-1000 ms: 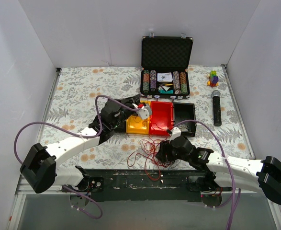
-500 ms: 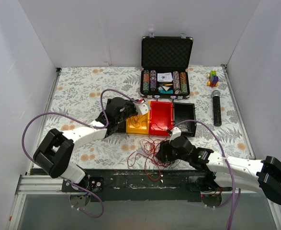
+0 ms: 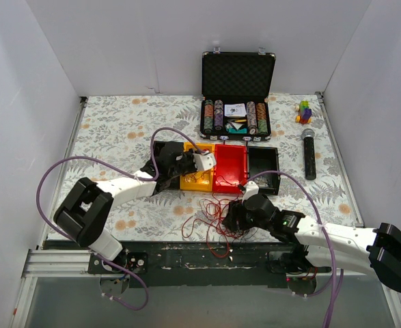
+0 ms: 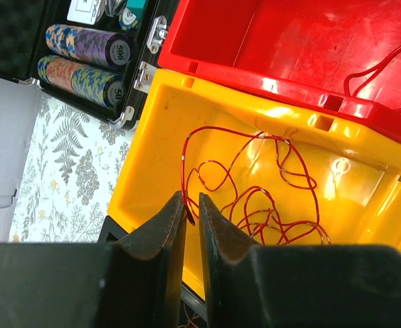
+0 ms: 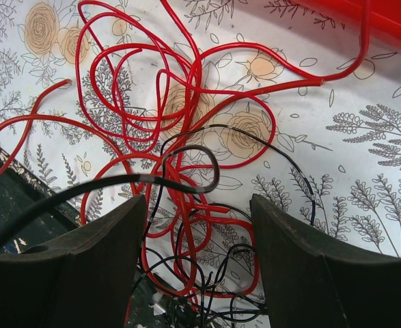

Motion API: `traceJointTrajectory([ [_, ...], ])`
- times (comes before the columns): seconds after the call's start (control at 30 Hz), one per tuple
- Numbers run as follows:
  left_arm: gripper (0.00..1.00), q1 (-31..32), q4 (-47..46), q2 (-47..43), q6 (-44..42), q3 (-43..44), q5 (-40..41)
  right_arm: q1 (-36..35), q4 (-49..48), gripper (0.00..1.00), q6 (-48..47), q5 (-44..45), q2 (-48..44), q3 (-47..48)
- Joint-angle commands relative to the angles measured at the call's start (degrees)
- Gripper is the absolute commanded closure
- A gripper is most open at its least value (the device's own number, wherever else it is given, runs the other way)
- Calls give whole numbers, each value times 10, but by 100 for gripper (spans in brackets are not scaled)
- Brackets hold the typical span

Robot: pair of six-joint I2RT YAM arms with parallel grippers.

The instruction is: Untangle the cables

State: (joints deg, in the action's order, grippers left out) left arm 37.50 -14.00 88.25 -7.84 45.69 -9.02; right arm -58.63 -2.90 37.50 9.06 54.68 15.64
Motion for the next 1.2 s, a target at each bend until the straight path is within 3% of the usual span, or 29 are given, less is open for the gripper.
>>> traceJointTrajectory([
  [0.0, 85, -1, 20, -4, -1, 26, 21, -3, 1, 29, 3, 10, -10, 26],
  [0.03, 80, -1, 21, -7, -1, 27, 22, -2, 2, 29, 3, 10, -11, 26],
  [0.1, 57, -1, 34, -13, 1, 35, 21, -3, 2, 29, 3, 10, -14, 26],
  [0.23, 43, -1, 52, -26, 8, 52, 25, -3, 6, 29, 2, 11, -20, 29],
  [0.47, 38, -1, 106, -73, 20, 97, 23, -3, 19, 29, -6, 14, -29, 46],
  [0.73, 23, 0, 199, -184, 35, 116, -34, 6, 80, 28, -45, 54, -62, 134],
  [0.87, 23, 7, 222, -233, 37, 72, -86, 35, 71, 28, -57, 32, -51, 149],
  [1.07, 23, 20, 234, -281, 50, 36, -85, 48, 37, 29, -74, 7, 5, 147],
  [1.17, 26, 18, 244, -297, 39, 35, -72, 48, 83, 29, -81, 24, 9, 161],
])
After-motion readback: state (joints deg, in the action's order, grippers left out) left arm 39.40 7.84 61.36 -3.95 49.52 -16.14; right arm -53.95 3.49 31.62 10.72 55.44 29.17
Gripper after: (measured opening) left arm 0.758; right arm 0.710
